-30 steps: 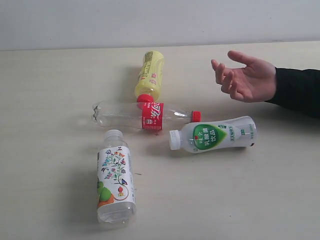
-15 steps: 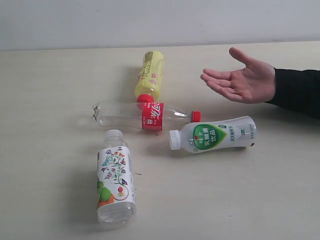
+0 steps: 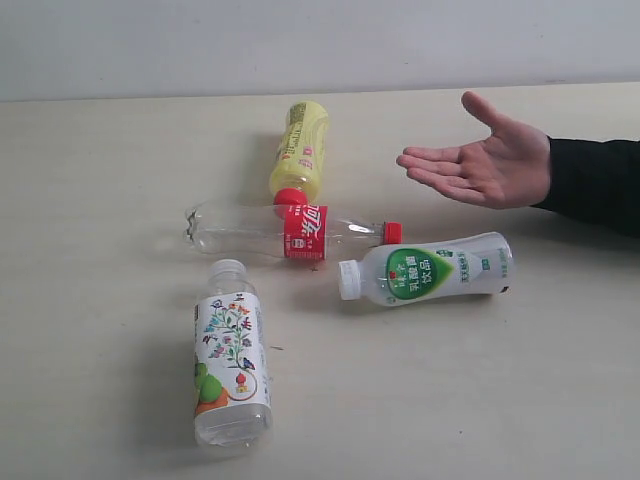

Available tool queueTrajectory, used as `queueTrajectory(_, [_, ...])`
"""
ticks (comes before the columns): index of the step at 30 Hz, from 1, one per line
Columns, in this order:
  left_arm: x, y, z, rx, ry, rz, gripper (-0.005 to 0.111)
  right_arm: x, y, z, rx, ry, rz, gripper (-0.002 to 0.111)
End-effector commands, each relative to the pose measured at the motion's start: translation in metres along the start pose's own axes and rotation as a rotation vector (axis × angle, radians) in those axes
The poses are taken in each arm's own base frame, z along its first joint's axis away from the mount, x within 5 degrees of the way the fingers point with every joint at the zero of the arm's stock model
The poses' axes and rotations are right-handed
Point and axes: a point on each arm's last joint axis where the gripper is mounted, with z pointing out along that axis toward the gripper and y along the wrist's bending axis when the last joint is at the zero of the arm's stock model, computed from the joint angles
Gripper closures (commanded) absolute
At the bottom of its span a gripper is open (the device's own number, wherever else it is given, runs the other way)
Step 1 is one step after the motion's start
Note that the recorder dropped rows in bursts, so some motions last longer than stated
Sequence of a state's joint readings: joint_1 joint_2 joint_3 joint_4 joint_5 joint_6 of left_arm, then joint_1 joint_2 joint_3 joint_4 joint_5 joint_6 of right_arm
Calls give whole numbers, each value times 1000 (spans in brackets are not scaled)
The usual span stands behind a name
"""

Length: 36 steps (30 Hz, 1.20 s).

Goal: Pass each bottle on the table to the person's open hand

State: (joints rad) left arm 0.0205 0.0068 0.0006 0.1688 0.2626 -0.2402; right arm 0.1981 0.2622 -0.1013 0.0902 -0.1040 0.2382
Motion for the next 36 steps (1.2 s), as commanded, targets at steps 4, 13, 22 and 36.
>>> queueTrajectory(4, [-1,0,-1,6,-13,5,107,-20,34,42,-169,170,-96,108])
queueTrajectory(13, [-1,0,-1,6,-13,5,107,-17,92,114,-275,650,-435,108])
queueTrajectory(22, [-1,0,-1,6,-13,5,107,5,143,180,-222,1130,-554,100])
queueTrajectory(36, [-1,0,-1,6,-13,5,107,55,201,224,-341,1299,-310,90])
